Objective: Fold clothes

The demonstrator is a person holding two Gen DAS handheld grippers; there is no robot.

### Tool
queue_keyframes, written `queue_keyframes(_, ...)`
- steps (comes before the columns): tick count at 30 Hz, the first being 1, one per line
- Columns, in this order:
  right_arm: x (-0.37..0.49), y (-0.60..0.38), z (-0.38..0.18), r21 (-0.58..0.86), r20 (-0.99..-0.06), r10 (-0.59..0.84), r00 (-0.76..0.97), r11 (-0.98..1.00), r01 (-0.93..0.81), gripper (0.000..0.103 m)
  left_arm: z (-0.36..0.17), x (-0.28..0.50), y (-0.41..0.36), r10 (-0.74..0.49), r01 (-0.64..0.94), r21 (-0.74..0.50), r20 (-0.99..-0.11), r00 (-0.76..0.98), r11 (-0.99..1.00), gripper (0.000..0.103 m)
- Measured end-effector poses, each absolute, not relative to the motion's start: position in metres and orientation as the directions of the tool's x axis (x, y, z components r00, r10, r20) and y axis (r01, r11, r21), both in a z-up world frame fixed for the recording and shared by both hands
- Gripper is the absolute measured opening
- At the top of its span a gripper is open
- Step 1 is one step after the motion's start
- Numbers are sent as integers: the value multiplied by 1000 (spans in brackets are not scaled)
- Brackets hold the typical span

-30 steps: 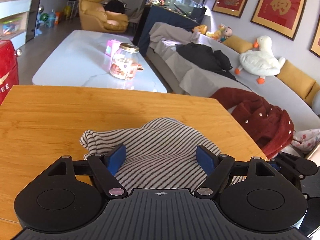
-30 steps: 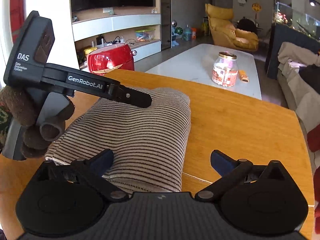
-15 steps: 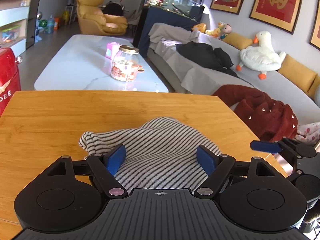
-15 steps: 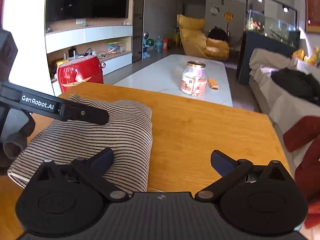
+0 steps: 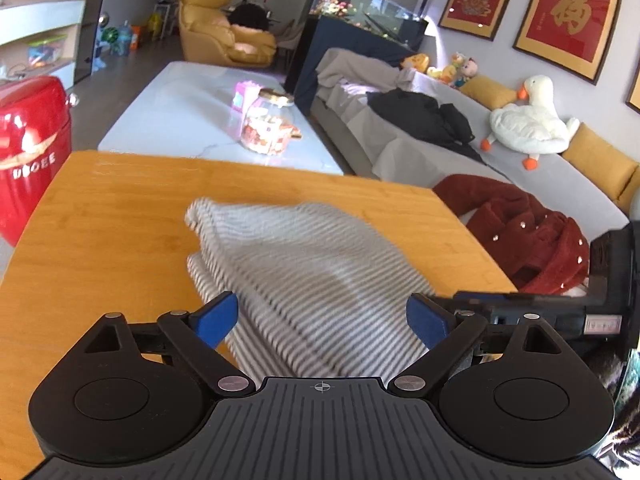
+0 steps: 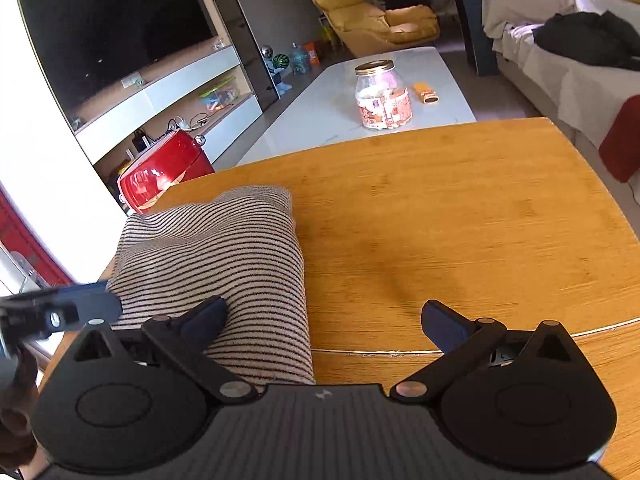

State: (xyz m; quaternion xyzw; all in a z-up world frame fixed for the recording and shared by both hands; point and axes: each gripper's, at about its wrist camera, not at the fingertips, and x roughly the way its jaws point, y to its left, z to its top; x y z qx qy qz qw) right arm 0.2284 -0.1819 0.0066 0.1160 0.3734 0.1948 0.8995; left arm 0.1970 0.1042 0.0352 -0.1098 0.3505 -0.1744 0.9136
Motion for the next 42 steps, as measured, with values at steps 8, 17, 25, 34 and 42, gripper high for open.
queue_keyframes(8,222,-174,6,426,-614,548,568,836,-345,98,7,192,119,-512,188,-521,-591,623,832,77)
queue_keyframes(17,218,-164,10,399,-631,554,543,832,-385,99,9,173,112,-501,230,-468,-613,611,854,88)
queue_keyframes(25,188,-162,29,275,-624,537,567,831,-484,71,-2,172,106,-526,233,-499,-600,602,835,87)
queue_keyframes(34,261,-84,17,263,-571,591,570,789,-555,73,-1,211,156,-385,112,-444,-595,706,889,82)
queue_keyframes(42,316,-48,10,367,-567,651,505,749,-552,75,5,243,199,-298,50,-396,-596,746,917,82)
